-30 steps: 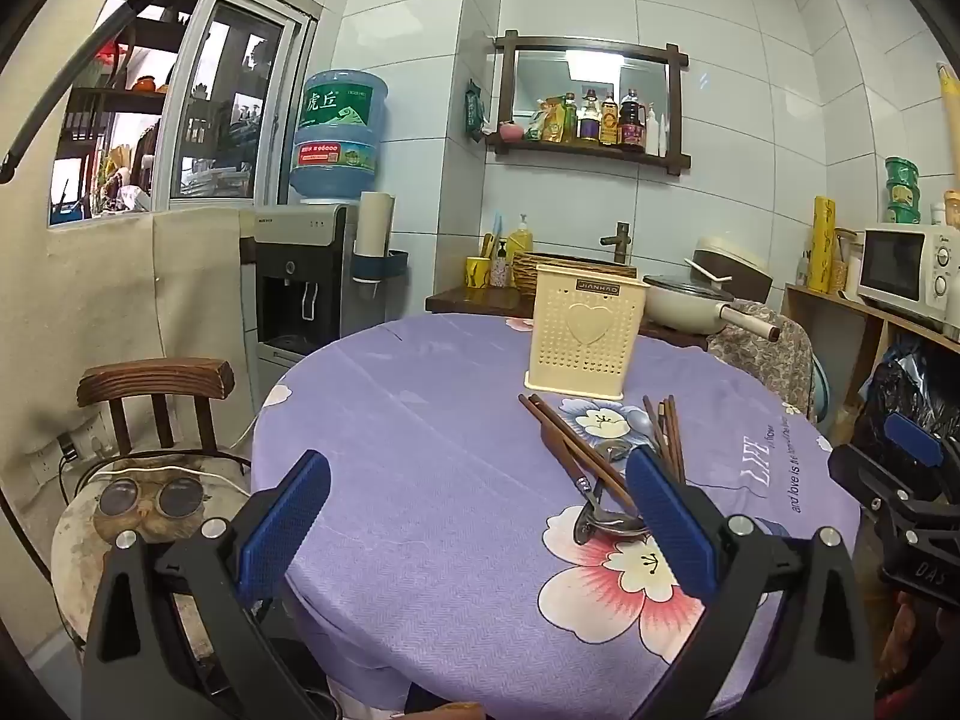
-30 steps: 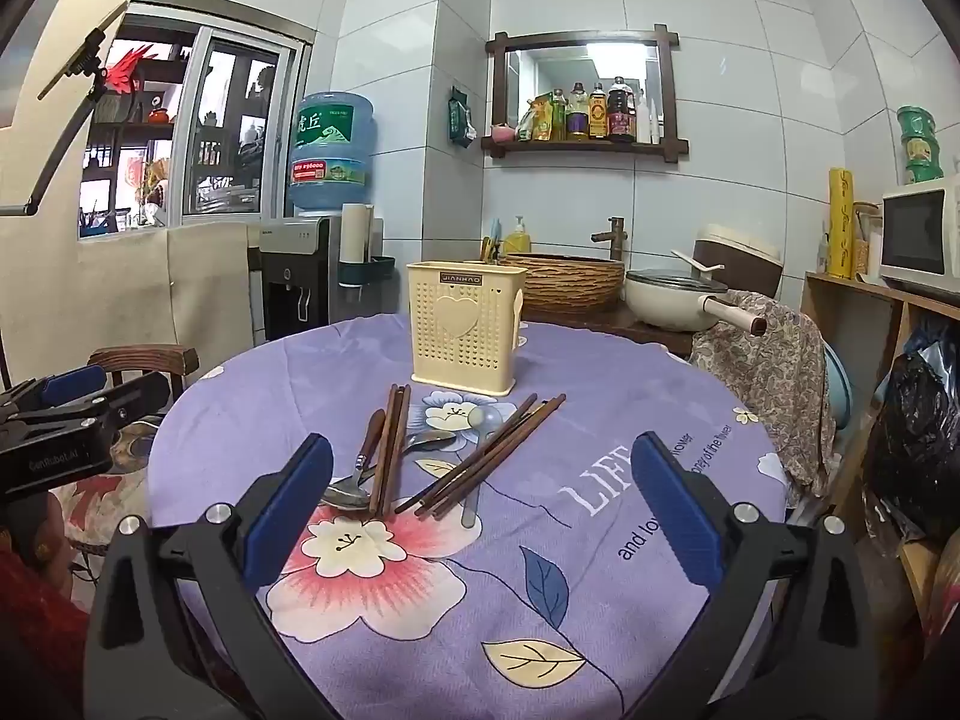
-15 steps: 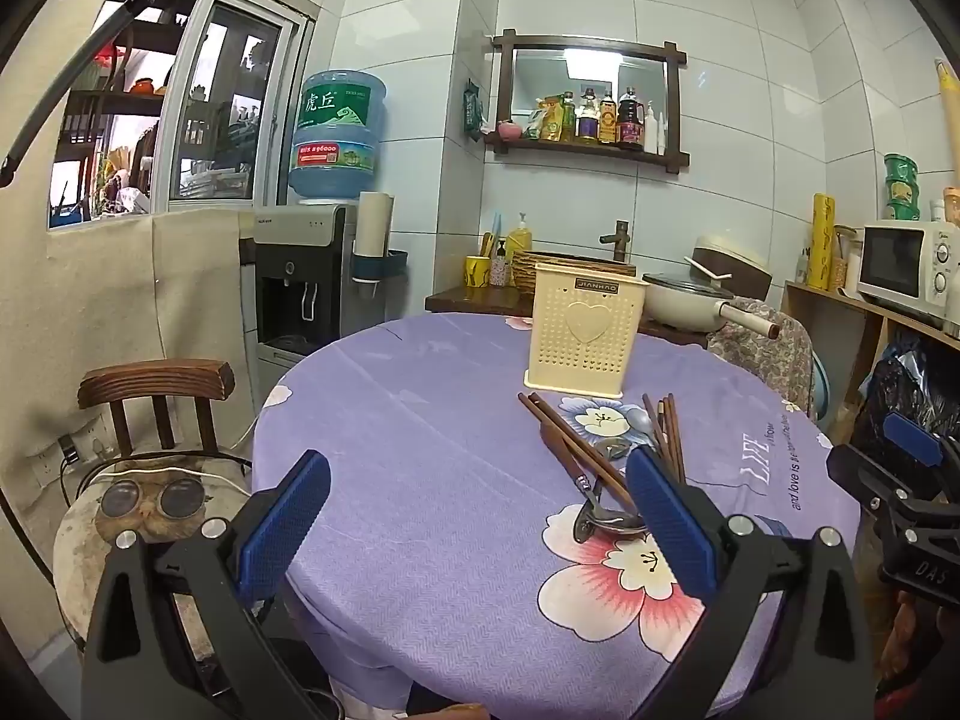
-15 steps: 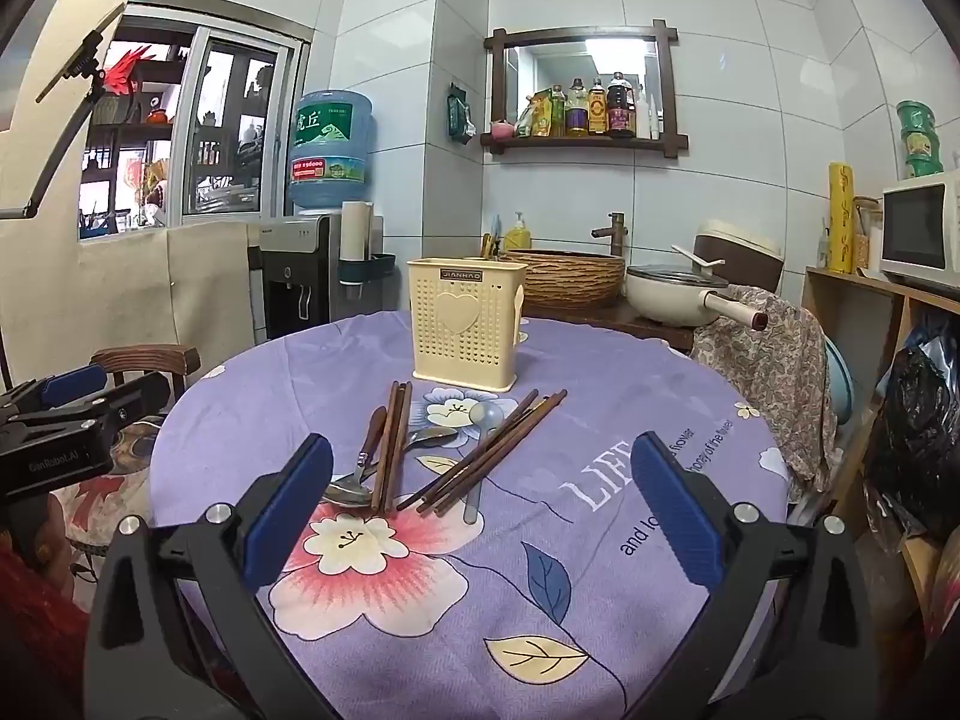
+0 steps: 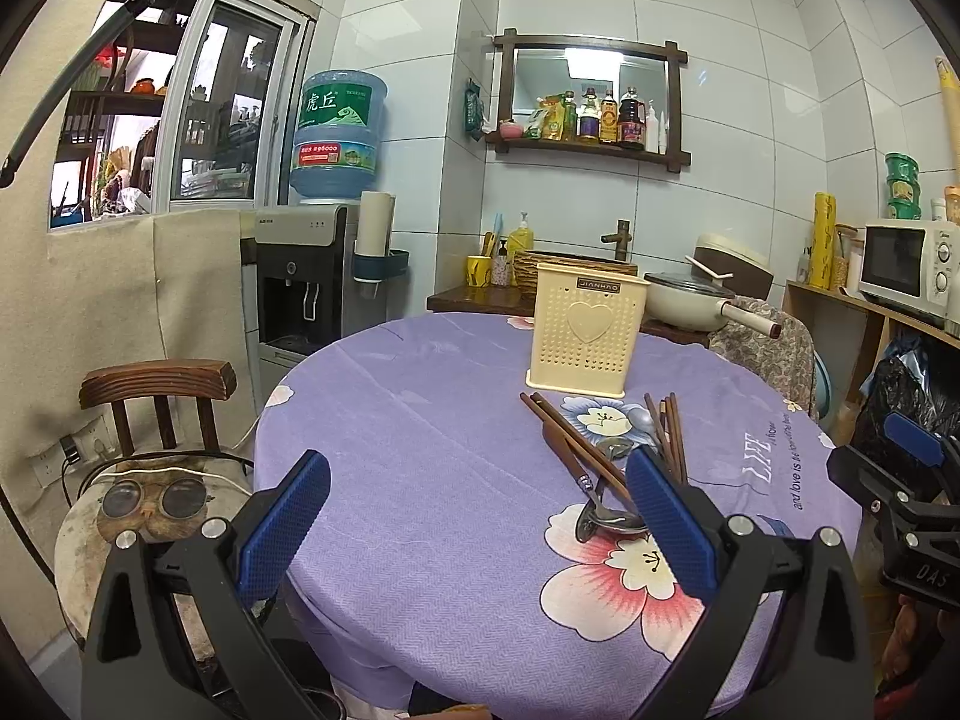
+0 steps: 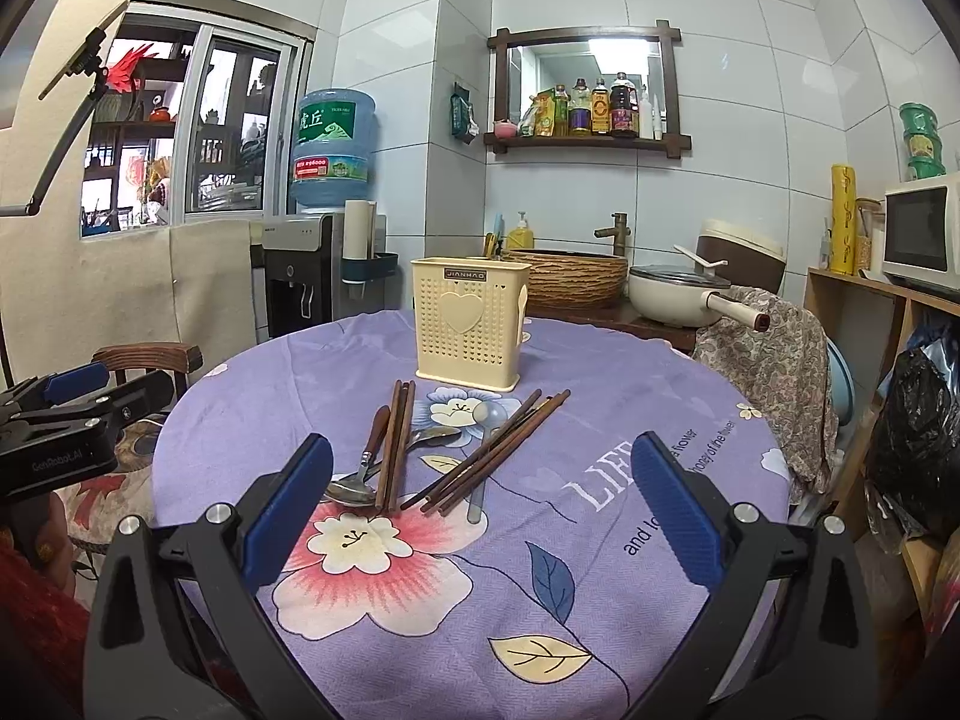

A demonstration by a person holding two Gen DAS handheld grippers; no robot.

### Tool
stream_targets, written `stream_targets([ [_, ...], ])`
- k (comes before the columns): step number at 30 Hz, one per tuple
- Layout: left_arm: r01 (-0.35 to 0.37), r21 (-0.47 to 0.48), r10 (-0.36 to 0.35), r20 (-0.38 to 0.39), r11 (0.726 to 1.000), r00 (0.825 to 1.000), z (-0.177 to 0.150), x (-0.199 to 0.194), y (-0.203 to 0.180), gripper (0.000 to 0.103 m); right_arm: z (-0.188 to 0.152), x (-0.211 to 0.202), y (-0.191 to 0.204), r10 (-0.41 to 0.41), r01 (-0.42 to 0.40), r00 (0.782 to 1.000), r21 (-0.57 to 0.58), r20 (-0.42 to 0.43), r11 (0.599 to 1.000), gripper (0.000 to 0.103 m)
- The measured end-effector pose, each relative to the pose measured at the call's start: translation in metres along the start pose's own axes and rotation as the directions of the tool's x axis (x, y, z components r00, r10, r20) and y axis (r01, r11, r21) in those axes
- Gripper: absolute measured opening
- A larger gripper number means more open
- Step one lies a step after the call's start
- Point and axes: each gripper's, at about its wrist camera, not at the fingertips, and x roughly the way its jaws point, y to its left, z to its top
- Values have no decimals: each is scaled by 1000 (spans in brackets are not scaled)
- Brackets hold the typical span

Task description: Organize utensils

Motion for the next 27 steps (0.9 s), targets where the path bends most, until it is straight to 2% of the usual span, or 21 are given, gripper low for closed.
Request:
stream_targets([
  [27,1,3,-1,-1,1000,1000,2,-3,3,97,1,1,2,-2,2,1000,-3,0,1000,98],
])
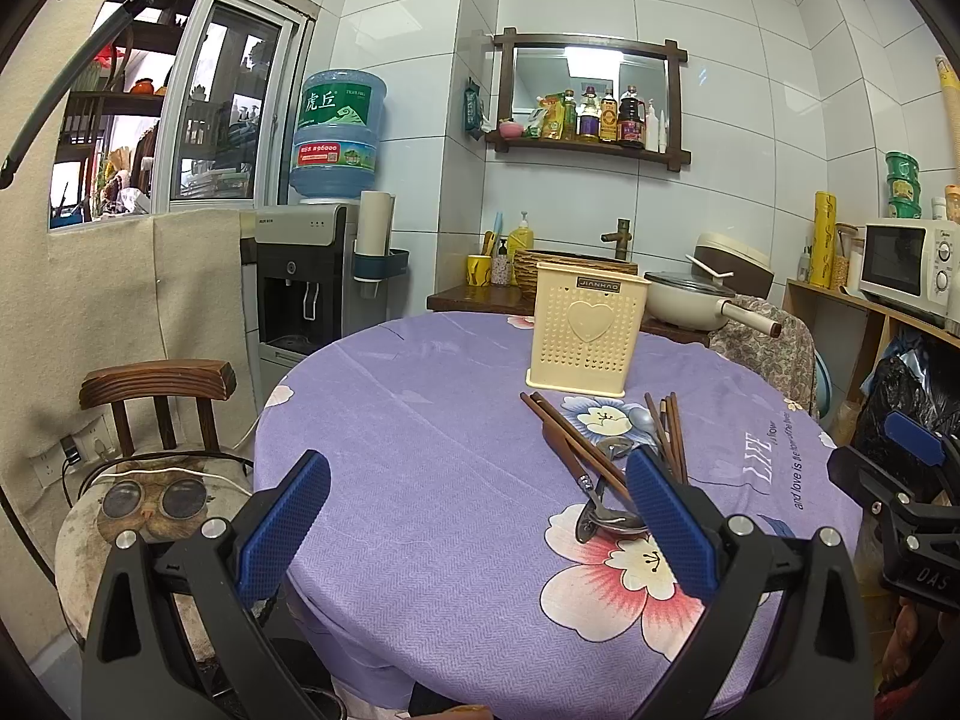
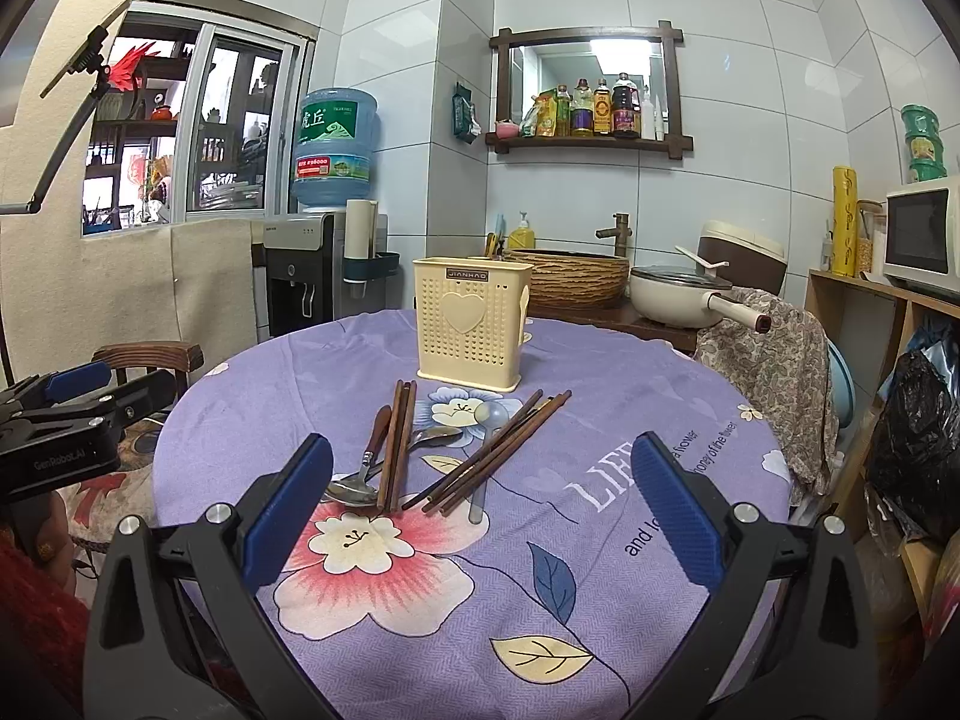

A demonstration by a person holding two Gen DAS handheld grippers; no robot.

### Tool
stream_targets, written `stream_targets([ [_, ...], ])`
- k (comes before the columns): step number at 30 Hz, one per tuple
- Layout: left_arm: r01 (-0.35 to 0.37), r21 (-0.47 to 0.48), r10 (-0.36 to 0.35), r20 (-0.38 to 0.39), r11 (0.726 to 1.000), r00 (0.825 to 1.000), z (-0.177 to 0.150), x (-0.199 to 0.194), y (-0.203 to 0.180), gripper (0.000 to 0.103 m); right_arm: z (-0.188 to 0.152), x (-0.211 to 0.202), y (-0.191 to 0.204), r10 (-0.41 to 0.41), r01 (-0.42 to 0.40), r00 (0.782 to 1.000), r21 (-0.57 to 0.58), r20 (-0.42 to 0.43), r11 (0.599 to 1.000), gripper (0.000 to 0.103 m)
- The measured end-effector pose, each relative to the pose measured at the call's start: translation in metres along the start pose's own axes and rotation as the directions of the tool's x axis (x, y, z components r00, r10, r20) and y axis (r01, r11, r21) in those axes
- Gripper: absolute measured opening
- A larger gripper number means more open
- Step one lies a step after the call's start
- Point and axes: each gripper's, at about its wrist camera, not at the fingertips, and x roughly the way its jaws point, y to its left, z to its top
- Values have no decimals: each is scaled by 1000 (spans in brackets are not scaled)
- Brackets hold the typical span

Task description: Organize utensils

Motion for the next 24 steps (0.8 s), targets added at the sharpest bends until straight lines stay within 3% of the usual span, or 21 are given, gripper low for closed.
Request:
stream_targets([
  [24,0,1,0,-1,1000,1000,0,0,0,97,0,0,1,1,-1,1000,-1,-1,1000,98],
])
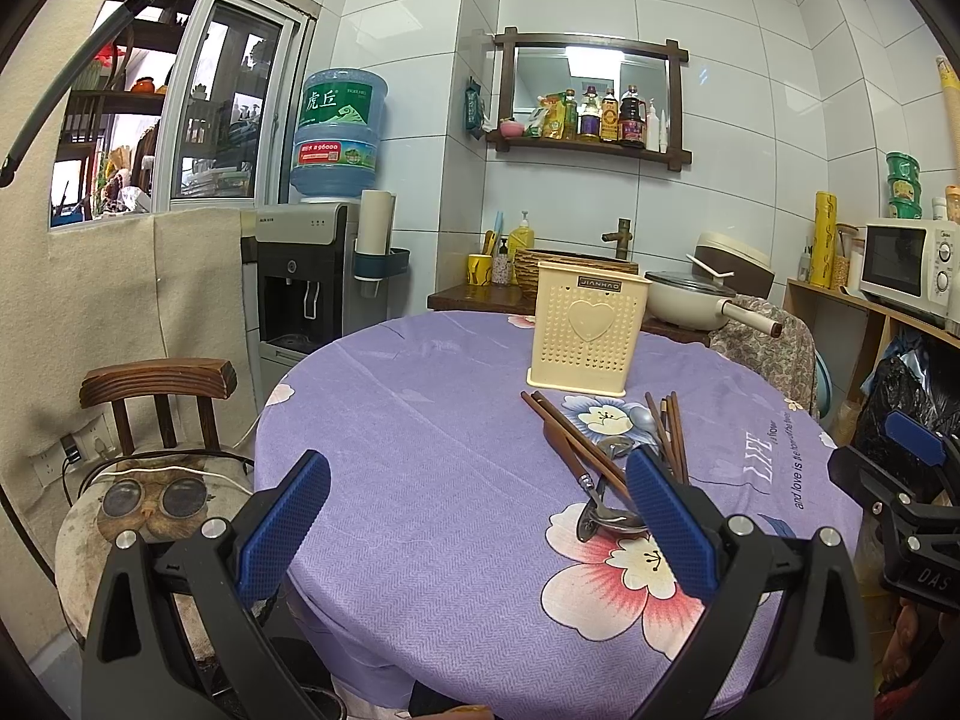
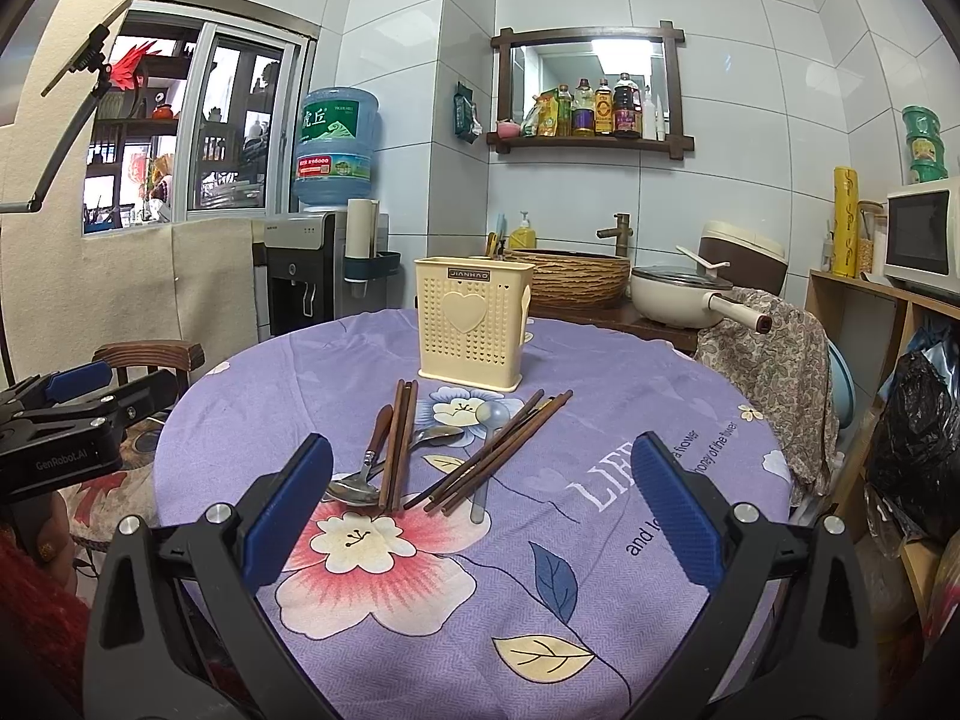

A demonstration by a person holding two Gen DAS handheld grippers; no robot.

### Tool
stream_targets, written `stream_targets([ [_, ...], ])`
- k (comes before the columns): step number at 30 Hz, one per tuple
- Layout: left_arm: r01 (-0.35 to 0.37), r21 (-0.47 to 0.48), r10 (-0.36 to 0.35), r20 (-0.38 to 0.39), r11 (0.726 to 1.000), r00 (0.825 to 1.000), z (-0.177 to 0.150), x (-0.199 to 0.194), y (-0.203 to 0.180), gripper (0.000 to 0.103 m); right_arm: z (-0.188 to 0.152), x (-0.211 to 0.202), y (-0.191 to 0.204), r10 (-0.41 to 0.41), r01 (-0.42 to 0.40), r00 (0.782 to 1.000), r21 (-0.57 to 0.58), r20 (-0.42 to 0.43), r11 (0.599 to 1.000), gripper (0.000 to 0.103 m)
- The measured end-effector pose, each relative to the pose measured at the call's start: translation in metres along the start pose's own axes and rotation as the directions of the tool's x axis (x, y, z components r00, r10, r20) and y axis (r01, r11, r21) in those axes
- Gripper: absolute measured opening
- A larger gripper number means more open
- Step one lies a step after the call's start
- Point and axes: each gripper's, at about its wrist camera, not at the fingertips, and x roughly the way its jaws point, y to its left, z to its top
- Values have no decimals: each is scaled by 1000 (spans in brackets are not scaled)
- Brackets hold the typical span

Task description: Organize utensils

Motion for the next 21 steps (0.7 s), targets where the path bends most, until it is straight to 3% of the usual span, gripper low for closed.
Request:
stream_targets([
  [21,0,0,0,-2,1000,1000,1,0,2,97,0,1,2,-1,1,1000,0,-4,1000,98],
])
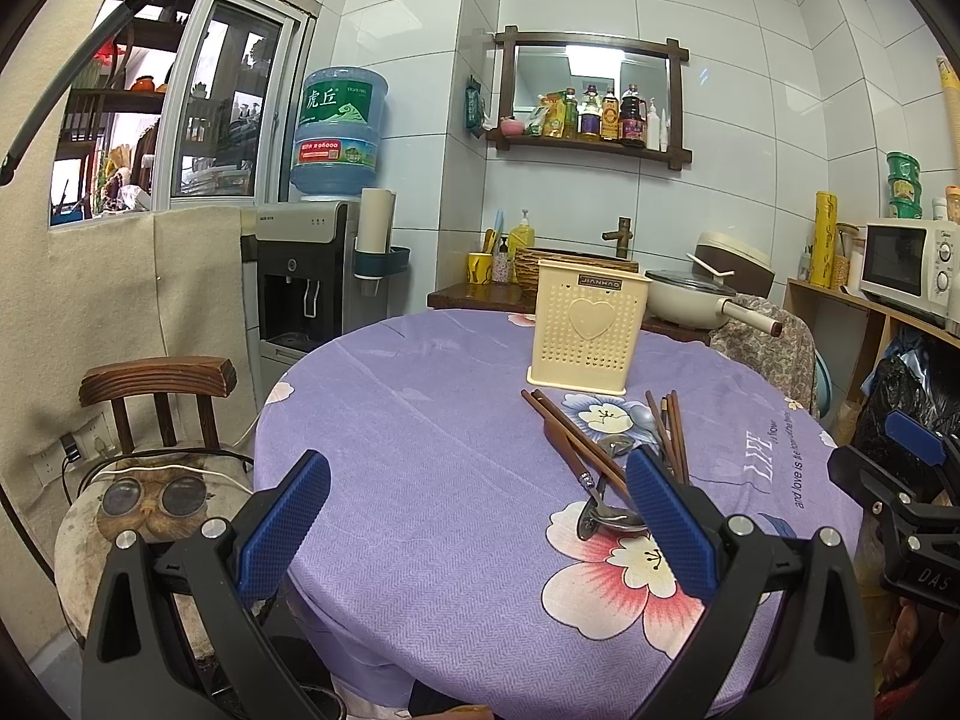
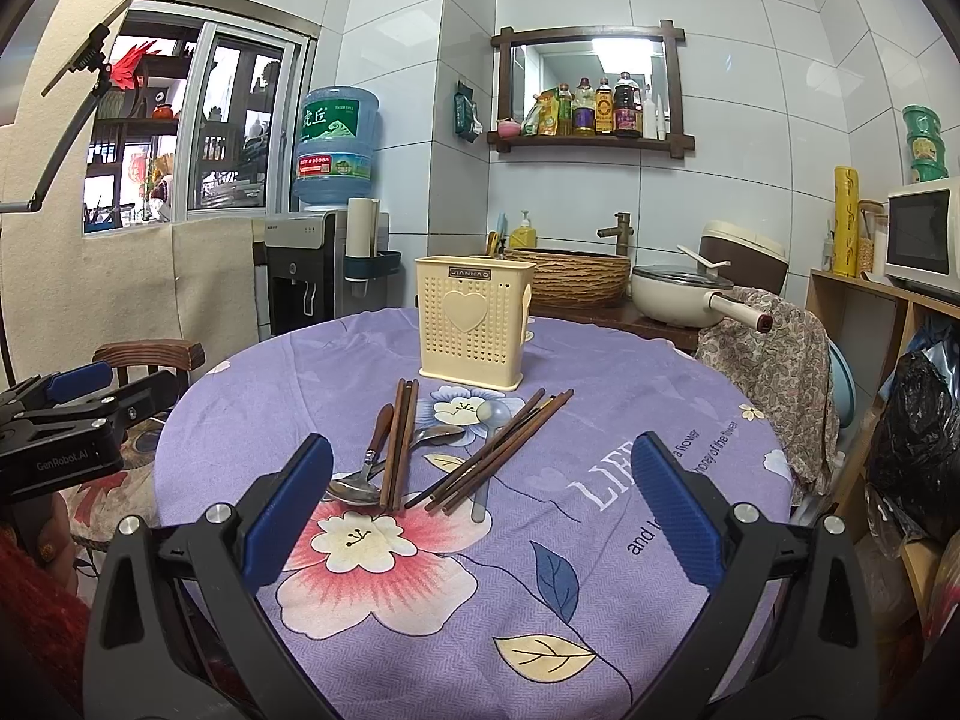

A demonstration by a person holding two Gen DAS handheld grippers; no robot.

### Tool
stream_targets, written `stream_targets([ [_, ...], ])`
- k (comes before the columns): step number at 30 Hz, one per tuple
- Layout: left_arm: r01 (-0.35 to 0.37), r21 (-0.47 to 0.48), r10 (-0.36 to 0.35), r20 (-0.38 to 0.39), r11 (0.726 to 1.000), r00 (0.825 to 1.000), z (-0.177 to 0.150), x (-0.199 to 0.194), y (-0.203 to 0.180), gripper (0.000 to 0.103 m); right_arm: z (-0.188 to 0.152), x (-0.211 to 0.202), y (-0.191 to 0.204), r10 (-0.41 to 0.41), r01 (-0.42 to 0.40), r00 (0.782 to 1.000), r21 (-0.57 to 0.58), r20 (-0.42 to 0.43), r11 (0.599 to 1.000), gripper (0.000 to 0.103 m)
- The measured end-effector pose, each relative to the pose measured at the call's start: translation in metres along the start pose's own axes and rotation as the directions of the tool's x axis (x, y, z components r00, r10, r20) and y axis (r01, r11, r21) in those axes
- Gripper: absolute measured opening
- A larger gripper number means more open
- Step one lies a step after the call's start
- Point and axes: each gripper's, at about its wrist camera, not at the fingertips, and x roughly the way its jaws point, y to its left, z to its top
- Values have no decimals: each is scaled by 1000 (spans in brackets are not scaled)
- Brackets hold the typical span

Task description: Organize utensils

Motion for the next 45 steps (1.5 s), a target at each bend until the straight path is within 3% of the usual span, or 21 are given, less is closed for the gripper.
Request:
stream_targets([
  [6,0,1,0,-25,1000,1000,-10,13,5,97,-2,12,2,2,-2,999,-1,-42,1000,98],
  [9,0,19,2,-111,1000,994,-11,36,6,97,1,33,-1,7,-8,993,-14,-118,1000,98],
  [11,-15,29,21,-187,999,982,-11,56,7,97,3,50,-4,9,-14,983,-23,-183,1000,98],
  [15,24,5,-22,-326,1000,945,-6,98,14,97,6,89,-13,21,-28,955,-22,-297,999,98],
  [20,53,-24,-58,-430,998,901,2,140,18,97,7,126,-28,21,-21,925,2,-379,1000,98],
  [28,75,35,-50,-465,997,884,20,179,5,95,14,164,-48,-3,10,906,13,-423,1000,98],
  [33,103,49,-64,-502,994,862,24,200,-4,85,17,189,-56,12,-3,889,21,-458,1000,97],
  [39,125,49,-77,-559,991,826,21,223,-13,70,20,220,-67,36,7,858,81,-512,997,74],
  [45,128,-32,-121,-606,991,786,22,242,-11,57,23,265,-93,122,38,813,261,-569,964,50],
])
